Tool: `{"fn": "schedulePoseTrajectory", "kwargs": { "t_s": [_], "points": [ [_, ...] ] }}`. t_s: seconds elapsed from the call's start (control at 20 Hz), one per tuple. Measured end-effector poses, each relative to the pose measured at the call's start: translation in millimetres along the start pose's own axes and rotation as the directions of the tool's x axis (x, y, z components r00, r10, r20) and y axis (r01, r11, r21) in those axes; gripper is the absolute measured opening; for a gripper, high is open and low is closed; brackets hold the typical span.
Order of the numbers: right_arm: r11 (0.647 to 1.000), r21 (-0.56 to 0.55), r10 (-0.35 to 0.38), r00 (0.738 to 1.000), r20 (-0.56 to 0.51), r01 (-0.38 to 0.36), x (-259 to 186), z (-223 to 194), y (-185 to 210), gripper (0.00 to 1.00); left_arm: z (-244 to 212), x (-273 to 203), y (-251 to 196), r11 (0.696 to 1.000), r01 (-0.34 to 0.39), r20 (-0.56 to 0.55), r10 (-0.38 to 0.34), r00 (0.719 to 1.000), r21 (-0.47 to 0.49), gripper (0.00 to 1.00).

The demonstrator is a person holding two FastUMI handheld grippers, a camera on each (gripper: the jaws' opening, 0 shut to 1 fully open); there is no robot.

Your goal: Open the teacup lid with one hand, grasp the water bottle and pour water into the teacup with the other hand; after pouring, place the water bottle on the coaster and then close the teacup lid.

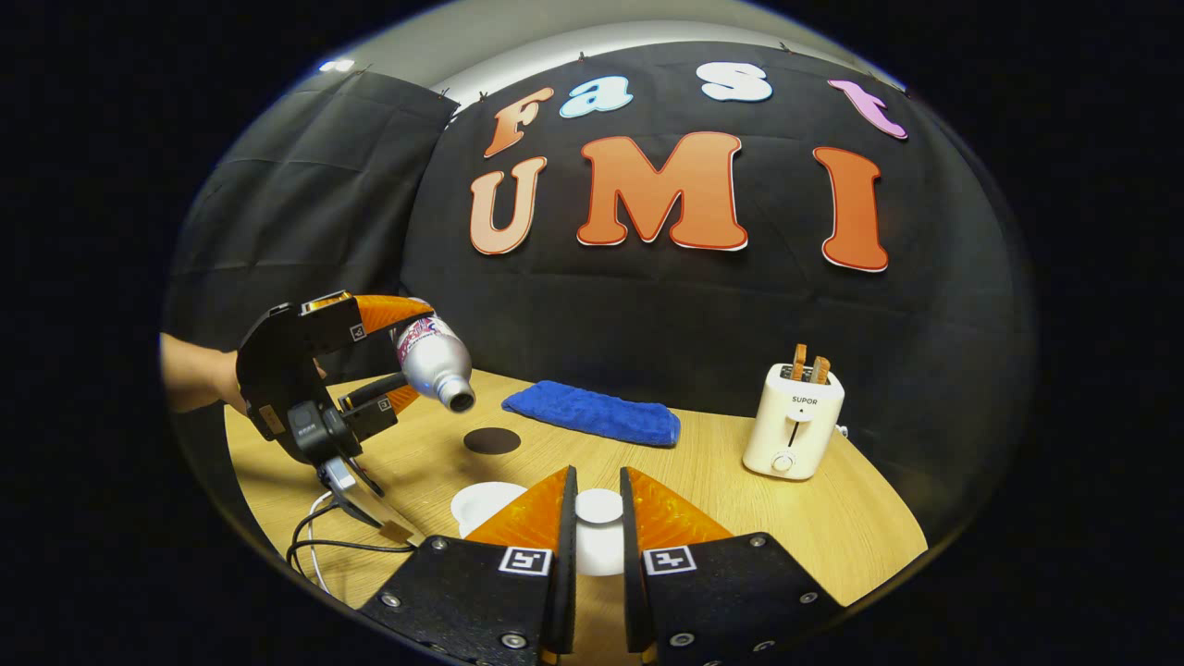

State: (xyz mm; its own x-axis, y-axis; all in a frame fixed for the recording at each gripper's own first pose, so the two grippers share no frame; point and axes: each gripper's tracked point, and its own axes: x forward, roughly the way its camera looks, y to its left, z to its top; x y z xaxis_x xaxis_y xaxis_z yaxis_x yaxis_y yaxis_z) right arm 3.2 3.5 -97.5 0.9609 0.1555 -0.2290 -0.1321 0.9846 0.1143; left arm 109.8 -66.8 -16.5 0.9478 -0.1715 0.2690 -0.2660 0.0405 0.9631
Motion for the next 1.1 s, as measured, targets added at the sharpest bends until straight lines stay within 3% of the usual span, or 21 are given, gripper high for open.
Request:
{"fn": "schedulePoseTrajectory", "kwargs": {
  "t_s": [0.1,0.25,0.3,0.4,0.5,0.6,0.75,0.8,0.85,1.0,1.1],
  "points": [
    [1.000,0.005,0.001,1.000,0.002,-0.001,-0.3,3.1,3.8,0.22,-14.2,-0.8,13.1,0.984,-0.055,-0.079,0.042,0.996,-0.167,0.79],
    [1.000,0.016,0.004,1.000,0.010,-0.004,-1.5,6.7,8.2,0.22,-18.6,-3.3,25.8,0.915,-0.140,-0.139,0.094,0.986,-0.379,0.83],
    [1.000,0.017,0.002,1.000,0.012,-0.002,-2.6,8.6,9.1,0.22,-20.9,-5.6,30.8,0.858,-0.175,-0.171,0.104,0.980,-0.483,0.83],
    [1.000,0.021,-0.005,1.000,0.025,0.004,-3.3,13.2,11.2,0.22,-22.3,-0.2,27.6,0.765,-0.168,-0.190,0.061,0.980,-0.621,0.78],
    [0.999,0.032,-0.003,0.999,0.039,0.002,-3.2,17.8,15.6,0.22,-25.3,1.1,25.8,0.661,-0.181,-0.208,0.039,0.977,-0.728,0.87],
    [0.999,0.037,0.005,0.999,0.044,-0.007,-3.5,19.6,20.6,0.22,-29.0,5.9,26.0,0.551,-0.196,-0.224,0.016,0.974,-0.811,0.83],
    [0.999,0.025,0.019,1.000,0.017,-0.019,-3.1,12.7,27.9,0.22,-31.3,16.4,-3.0,0.384,-0.170,-0.222,-0.096,0.970,-0.908,0.82],
    [1.000,0.011,0.018,1.000,0.014,-0.018,-3.3,12.3,29.1,0.22,-31.0,22.1,-12.5,0.325,-0.160,-0.215,-0.139,0.967,-0.932,0.78],
    [1.000,0.001,0.018,1.000,0.014,-0.018,-3.2,11.7,30.4,0.22,-35.8,25.9,-21.3,0.267,-0.161,-0.212,-0.175,0.961,-0.950,0.83],
    [0.999,0.003,0.035,0.999,0.020,-0.035,-2.3,13.7,37.4,0.22,-43.9,35.9,-47.9,0.087,-0.167,-0.184,-0.254,0.950,-0.982,0.83],
    [0.999,0.004,0.044,0.999,0.017,-0.044,-1.0,12.3,40.4,0.22,-52.4,38.3,-62.7,0.012,-0.178,-0.174,-0.278,0.945,-0.984,0.83]
  ]
}}
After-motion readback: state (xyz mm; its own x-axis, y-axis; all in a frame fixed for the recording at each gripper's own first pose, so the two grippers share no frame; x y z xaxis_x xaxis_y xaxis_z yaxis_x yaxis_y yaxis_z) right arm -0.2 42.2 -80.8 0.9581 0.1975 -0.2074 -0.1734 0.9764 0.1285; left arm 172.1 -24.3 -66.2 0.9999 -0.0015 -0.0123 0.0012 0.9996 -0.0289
